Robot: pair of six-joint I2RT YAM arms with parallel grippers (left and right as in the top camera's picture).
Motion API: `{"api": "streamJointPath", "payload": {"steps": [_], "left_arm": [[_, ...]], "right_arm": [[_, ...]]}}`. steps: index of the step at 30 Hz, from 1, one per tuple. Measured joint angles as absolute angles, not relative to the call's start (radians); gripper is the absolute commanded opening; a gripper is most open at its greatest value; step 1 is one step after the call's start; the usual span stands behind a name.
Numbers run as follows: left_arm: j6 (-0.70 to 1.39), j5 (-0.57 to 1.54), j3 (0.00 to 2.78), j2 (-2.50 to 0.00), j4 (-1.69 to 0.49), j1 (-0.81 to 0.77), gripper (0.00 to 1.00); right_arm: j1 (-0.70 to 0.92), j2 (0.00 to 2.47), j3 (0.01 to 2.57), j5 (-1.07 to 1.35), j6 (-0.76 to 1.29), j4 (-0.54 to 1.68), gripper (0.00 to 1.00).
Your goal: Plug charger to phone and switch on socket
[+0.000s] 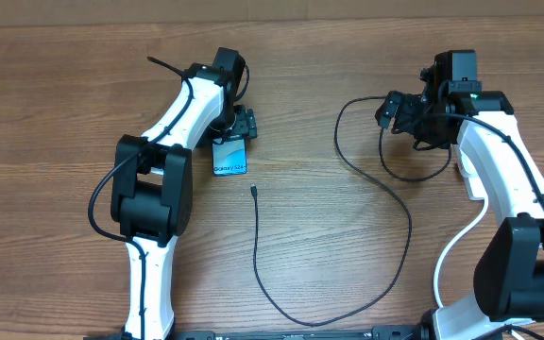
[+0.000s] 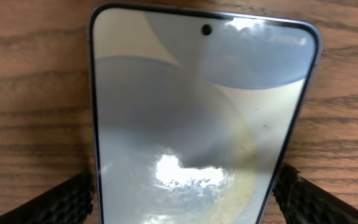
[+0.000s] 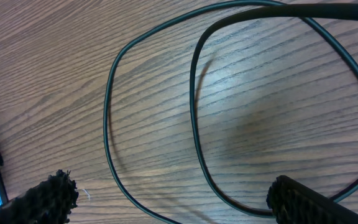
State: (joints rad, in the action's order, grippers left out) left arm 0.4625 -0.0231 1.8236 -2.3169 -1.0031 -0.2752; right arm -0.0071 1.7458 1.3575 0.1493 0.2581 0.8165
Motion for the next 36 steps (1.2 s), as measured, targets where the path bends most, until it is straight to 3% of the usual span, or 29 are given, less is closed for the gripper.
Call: {"api": "streamJointPath", "payload": {"steps": [36], "left_arm": [[0.36, -0.027, 1.824, -2.317, -1.002, -0.28, 0.87]], "right_arm": [[-0.007, 1.746, 1.357, 0.149, 0.258, 0.816, 1.0]]}}
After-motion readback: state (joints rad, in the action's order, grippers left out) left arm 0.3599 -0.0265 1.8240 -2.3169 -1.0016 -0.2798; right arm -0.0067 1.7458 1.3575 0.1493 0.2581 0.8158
